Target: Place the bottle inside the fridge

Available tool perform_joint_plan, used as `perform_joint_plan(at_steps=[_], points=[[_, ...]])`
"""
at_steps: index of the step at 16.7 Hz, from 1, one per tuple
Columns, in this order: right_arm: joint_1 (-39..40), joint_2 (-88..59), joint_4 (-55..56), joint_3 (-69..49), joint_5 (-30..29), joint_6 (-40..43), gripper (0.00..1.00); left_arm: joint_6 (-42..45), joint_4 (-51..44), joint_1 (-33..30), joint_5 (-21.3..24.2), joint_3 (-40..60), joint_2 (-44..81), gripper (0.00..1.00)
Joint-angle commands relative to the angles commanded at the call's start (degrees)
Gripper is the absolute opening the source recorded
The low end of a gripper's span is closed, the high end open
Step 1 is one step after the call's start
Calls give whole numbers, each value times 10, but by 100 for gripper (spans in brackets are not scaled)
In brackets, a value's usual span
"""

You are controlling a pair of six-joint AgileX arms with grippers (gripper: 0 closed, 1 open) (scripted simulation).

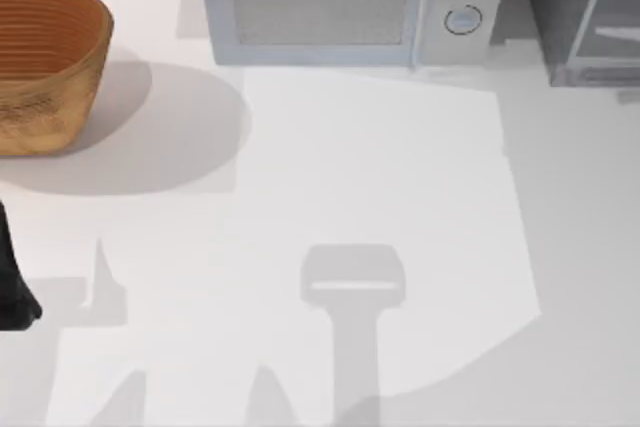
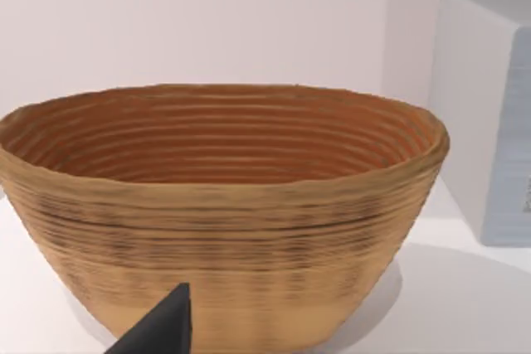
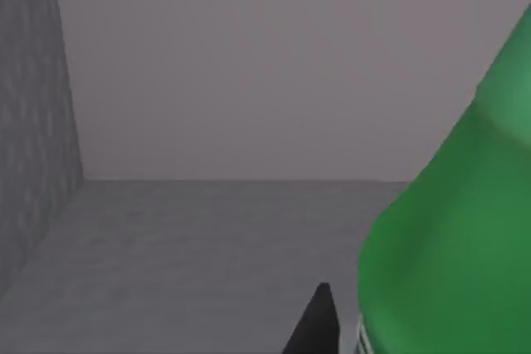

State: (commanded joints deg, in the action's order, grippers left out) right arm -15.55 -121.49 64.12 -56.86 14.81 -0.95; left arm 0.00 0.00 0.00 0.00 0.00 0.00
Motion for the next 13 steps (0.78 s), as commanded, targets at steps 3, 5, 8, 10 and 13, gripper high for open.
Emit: perform_joint_plan(at_steps=[3,5,8,10,13], points=[[5,-35,-27,-58,-6,0,1,0,0,0,0,0,0,100],[10,-66,-53,-120,-12,1,1,0,0,0,0,0,0,100],[19,-112,-96,-217,-21,1,1,0,0,0,0,0,0,100],[24,-134,-120,-261,-26,1,1,0,0,0,0,0,0,100],[27,-146,-135,-282,-29,1,1,0,0,0,0,0,0,100]])
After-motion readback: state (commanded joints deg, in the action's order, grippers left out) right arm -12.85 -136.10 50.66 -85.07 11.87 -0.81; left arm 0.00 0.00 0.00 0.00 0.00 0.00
